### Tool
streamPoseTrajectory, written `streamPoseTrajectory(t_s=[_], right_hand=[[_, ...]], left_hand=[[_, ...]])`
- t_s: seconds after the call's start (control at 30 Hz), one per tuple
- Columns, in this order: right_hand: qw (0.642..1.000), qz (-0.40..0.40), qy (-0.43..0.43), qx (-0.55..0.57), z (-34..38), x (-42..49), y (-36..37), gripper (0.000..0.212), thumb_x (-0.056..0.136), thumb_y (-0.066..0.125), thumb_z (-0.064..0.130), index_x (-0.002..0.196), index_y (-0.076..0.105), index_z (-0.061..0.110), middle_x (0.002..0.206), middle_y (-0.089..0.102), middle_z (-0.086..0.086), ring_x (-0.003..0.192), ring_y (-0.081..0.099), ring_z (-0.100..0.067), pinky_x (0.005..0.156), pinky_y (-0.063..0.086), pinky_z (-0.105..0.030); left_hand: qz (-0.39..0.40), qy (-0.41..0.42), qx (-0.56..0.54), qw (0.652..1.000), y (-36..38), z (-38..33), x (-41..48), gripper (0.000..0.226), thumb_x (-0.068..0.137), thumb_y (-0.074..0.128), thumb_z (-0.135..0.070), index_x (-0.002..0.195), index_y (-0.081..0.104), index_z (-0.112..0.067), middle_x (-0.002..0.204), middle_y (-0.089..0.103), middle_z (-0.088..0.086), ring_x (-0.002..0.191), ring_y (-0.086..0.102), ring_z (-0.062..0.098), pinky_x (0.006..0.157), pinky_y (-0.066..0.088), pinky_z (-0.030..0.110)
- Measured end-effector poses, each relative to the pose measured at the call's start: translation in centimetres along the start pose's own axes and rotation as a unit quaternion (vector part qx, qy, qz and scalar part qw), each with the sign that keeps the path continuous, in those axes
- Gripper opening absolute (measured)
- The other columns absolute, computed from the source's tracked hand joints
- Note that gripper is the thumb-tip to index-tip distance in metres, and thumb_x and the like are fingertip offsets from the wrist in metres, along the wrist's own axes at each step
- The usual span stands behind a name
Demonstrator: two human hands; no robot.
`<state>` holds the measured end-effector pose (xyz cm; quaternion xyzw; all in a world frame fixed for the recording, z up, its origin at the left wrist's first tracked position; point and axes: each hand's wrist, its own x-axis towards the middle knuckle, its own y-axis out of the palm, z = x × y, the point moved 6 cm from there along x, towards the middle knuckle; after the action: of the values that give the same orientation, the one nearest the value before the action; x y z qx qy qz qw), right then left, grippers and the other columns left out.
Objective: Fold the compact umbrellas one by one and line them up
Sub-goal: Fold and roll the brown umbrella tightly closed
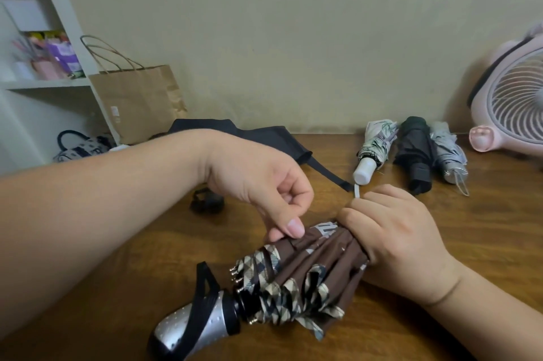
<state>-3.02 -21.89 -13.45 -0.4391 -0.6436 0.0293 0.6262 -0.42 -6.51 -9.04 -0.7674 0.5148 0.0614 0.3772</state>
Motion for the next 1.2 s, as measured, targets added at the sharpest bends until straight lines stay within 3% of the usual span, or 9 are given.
streamPoseTrajectory(t_s=[0.2,0.4,0.53,0.73,0.8,0.9,1.0,1.07,1.2], right_hand=[[0.999,0.033,-0.002,-0.011,-0.7,-0.5,0.5,0.021,0.089,0.065,0.027,0.073,0.063,0.013,0.064,0.052,0.001,0.054,0.048,-0.023,0.057,0.045,-0.037],[0.996,0.045,0.074,0.027,-2.4,-1.2,0.4,0.030,0.068,0.079,0.029,0.064,0.051,0.018,0.060,0.046,0.007,0.051,0.046,-0.020,0.052,0.041,-0.034],[0.992,0.010,0.125,0.030,-3.8,-1.3,-0.6,0.031,0.063,0.079,0.029,0.063,0.051,0.016,0.058,0.049,0.005,0.049,0.048,-0.023,0.049,0.042,-0.031],[0.988,0.028,0.153,0.008,-4.5,-1.3,-1.2,0.025,0.069,0.067,0.036,0.064,0.047,0.022,0.058,0.052,0.006,0.050,0.053,-0.026,0.047,0.040,-0.029],[0.986,0.052,0.159,-0.002,-4.8,-1.3,-1.2,0.025,0.070,0.064,0.039,0.065,0.044,0.025,0.057,0.053,0.006,0.050,0.054,-0.026,0.046,0.040,-0.029],[0.978,0.115,0.172,-0.029,-5.1,-1.7,-0.4,0.030,0.070,0.063,0.046,0.067,0.040,0.027,0.057,0.052,0.005,0.050,0.055,-0.026,0.044,0.045,-0.033],[0.964,0.167,0.197,-0.067,-5.2,-2.3,0.6,0.033,0.071,0.058,0.056,0.070,0.041,0.027,0.059,0.054,0.005,0.054,0.059,-0.024,0.045,0.043,-0.031],[0.952,0.195,0.222,-0.074,-5.3,-2.3,0.5,0.036,0.073,0.054,0.063,0.076,0.046,0.027,0.066,0.059,0.005,0.065,0.063,-0.023,0.051,0.041,-0.031],[0.932,0.226,0.266,-0.095,-5.4,-2.3,-0.7,0.036,0.077,0.051,0.065,0.084,0.045,0.030,0.080,0.064,0.004,0.082,0.068,-0.022,0.060,0.041,-0.032]], left_hand=[[-0.006,0.022,-0.114,0.993,0.2,3.7,2.6,0.022,0.093,0.067,-0.003,0.075,0.056,-0.011,0.066,0.063,-0.004,0.069,0.060,0.011,0.078,0.050,0.028],[-0.165,-0.042,-0.283,0.944,-2.1,9.7,1.2,0.022,0.088,0.075,-0.020,0.073,0.058,-0.017,0.071,0.046,0.004,0.052,0.037,0.007,0.054,0.042,0.017],[-0.236,-0.039,-0.335,0.911,-3.4,12.8,-1.2,0.017,0.088,0.081,-0.025,0.085,0.066,-0.017,0.074,0.050,0.002,0.061,0.035,0.013,0.062,0.040,0.021],[-0.399,-0.164,0.049,0.901,-5.2,11.1,-3.3,0.015,0.083,0.084,-0.033,0.093,0.077,-0.041,0.085,0.076,-0.020,0.084,0.071,0.012,0.089,0.057,0.040],[-0.473,-0.160,0.075,0.863,-6.2,7.9,-5.3,0.014,0.091,0.077,-0.026,0.102,0.074,-0.035,0.080,0.078,-0.010,0.071,0.072,0.015,0.076,0.060,0.030],[-0.618,-0.001,0.022,0.786,-6.6,0.4,-9.4,0.002,0.096,0.071,-0.017,0.096,0.073,-0.016,0.082,0.076,0.011,0.059,0.067,0.020,0.054,0.057,0.030],[-0.535,0.092,0.220,0.811,-2.9,-7.7,-8.9,0.013,0.091,0.071,-0.047,0.092,0.074,-0.034,0.084,0.076,-0.012,0.072,0.071,0.008,0.065,0.057,0.027],[-0.426,-0.013,0.293,0.856,-1.7,-7.3,-7.4,0.019,0.088,0.069,-0.061,0.097,0.071,-0.044,0.091,0.071,-0.031,0.082,0.067,-0.006,0.069,0.049,0.013],[-0.344,-0.175,0.139,0.912,-2.2,-0.9,-7.0,0.032,0.082,0.082,-0.040,0.111,0.069,-0.039,0.102,0.074,-0.022,0.091,0.072,0.000,0.091,0.059,0.035]])
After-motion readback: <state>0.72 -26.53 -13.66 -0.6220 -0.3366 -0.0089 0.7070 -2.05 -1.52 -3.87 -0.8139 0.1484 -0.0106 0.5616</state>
